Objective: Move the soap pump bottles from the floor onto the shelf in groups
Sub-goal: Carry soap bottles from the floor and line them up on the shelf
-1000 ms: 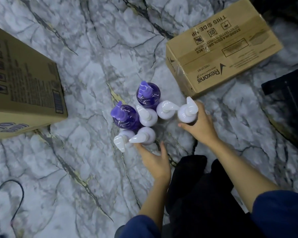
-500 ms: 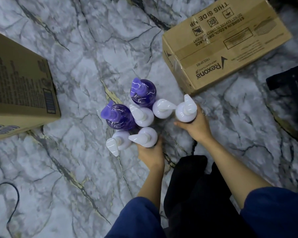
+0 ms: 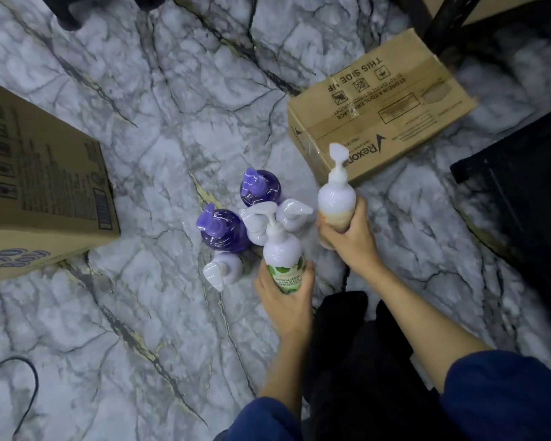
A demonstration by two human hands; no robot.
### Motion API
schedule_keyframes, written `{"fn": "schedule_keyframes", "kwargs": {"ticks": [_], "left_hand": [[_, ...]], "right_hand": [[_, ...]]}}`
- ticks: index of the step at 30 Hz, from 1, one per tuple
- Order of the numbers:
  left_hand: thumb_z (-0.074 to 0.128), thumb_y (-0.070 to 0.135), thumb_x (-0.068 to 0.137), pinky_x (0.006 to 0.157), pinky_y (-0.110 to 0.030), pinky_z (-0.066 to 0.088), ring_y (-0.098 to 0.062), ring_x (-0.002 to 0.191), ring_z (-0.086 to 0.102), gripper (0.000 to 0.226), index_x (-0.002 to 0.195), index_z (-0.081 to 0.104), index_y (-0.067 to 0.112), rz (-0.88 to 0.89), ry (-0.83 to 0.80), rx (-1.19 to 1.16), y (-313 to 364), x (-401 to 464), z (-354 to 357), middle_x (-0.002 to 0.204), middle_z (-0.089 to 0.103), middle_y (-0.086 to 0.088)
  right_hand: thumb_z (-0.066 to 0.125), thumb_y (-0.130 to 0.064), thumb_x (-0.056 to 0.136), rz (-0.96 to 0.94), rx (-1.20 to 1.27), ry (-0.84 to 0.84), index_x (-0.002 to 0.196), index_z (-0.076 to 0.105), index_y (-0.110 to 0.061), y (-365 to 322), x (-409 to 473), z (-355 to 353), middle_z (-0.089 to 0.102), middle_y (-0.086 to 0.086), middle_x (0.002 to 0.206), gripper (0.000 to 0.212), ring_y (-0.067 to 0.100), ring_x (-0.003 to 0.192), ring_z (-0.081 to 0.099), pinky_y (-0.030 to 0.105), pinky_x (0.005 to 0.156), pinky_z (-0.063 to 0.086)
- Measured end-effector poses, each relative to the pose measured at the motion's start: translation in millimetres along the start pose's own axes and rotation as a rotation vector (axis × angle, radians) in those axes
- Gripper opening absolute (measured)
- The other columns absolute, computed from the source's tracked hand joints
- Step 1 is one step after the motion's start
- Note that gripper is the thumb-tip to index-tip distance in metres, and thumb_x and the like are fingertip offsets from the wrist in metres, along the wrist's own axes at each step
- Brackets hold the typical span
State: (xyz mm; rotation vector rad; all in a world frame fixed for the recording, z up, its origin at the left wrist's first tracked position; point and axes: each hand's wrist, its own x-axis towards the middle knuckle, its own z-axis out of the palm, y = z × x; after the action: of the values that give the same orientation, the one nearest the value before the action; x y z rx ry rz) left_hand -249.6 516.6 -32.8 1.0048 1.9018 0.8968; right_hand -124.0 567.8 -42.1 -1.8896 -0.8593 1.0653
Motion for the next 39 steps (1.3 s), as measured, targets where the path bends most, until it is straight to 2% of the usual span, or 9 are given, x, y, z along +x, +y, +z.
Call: {"fn": "schedule_keyframes", "kwargs": {"ticks": [6,12,17,20,24,27,32,35,39], "left_hand": [[0.064,0.062,0.059,0.089,-0.022,0.045,0.004,0.098,0.057,0.083,0.134,0.044,0.032,0.090,-0.077,-0.116,65.5,-7.7,-10.9,0.112,0.060,0.019],[0.067,0.054,0.066,0.090,-0.013,0.045,0.007,0.107,0.056,0.079,0.136,0.030,0.048,0.337,-0.190,-0.261,170.3,-8.9,-19.3,0.126,0.056,0.017],[0.071,0.046,0.074,0.086,-0.025,0.052,-0.004,0.099,0.063,0.079,0.135,0.021,0.058,0.512,-0.254,-0.350,250.1,-32.2,-31.5,0.121,0.061,0.009],[0.070,0.047,0.075,0.087,-0.037,0.053,-0.006,0.094,0.064,0.078,0.130,0.019,0.066,0.606,-0.283,-0.386,292.2,-56.6,-41.3,0.111,0.064,0.018],[0.072,0.024,0.082,0.074,-0.008,0.045,0.013,0.084,0.059,0.077,0.132,0.022,0.056,0.742,-0.368,-0.478,340.2,-95.6,-48.8,0.095,0.054,0.046],[0.072,0.028,0.082,0.074,-0.005,0.044,0.015,0.085,0.058,0.078,0.141,0.025,0.046,0.799,-0.399,-0.548,379.0,-129.7,-55.2,0.095,0.055,0.043],[0.072,0.034,0.081,0.090,-0.029,0.047,0.011,0.087,0.057,0.079,0.142,0.024,0.049,0.878,-0.462,-0.611,439.6,-198.0,-65.4,0.094,0.053,0.042],[0.072,0.033,0.081,0.086,-0.023,0.043,0.010,0.084,0.056,0.079,0.143,0.023,0.047,0.922,-0.524,-0.662,462.0,-246.1,-70.0,0.097,0.051,0.035],[0.071,0.036,0.082,0.085,-0.024,0.044,0.001,0.092,0.057,0.079,0.140,0.022,0.052,0.968,-0.670,-0.716,475.6,-308.1,-66.7,0.108,0.054,0.022]], "right_hand": [[0.070,-0.037,0.073,-0.143,-0.039,0.059,0.141,0.028,-0.019,-58.5,-15.0,-29.9,0.052,0.003,0.125,0.081,0.024,0.105,0.057,0.045,0.085,0.050],[0.064,-0.054,0.069,-0.226,-0.019,0.173,0.143,0.023,-0.034,-136.2,-32.3,-81.4,0.051,0.000,0.134,0.087,0.022,0.114,0.055,0.045,0.092,0.049],[0.066,-0.045,0.076,-0.349,0.042,0.310,0.146,0.020,-0.036,-201.6,-61.1,-133.3,0.046,-0.007,0.133,0.084,0.016,0.111,0.053,0.038,0.090,0.048],[0.067,-0.034,0.084,-0.407,0.054,0.423,0.148,0.017,-0.034,-235.4,-85.5,-167.6,0.044,-0.014,0.127,0.081,0.011,0.102,0.053,0.028,0.079,0.043],[0.065,-0.042,0.079,-0.496,0.091,0.592,0.146,0.019,-0.038,-280.3,-129.3,-213.6,0.051,-0.004,0.132,0.082,0.017,0.105,0.057,0.041,0.090,0.049],[0.060,-0.049,0.075,-0.541,0.094,0.707,0.146,0.016,-0.039,-308.6,-164.5,-252.5,0.050,-0.003,0.135,0.085,0.020,0.108,0.057,0.044,0.092,0.049],[0.066,-0.036,0.082,-0.673,0.124,0.893,0.147,0.017,-0.037,-347.5,-229.5,-314.2,0.045,-0.009,0.134,0.082,0.015,0.111,0.054,0.044,0.096,0.047],[0.061,-0.049,0.077,-0.712,0.093,1.008,0.146,0.017,-0.041,-360.6,-272.0,-347.2,0.043,-0.003,0.142,0.083,0.018,0.120,0.051,0.042,0.099,0.046],[0.065,-0.043,0.079,-0.727,0.042,1.136,0.146,0.018,-0.041,-361.7,-324.9,-387.3,0.046,-0.002,0.137,0.081,0.016,0.115,0.052,0.040,0.098,0.046]]}}
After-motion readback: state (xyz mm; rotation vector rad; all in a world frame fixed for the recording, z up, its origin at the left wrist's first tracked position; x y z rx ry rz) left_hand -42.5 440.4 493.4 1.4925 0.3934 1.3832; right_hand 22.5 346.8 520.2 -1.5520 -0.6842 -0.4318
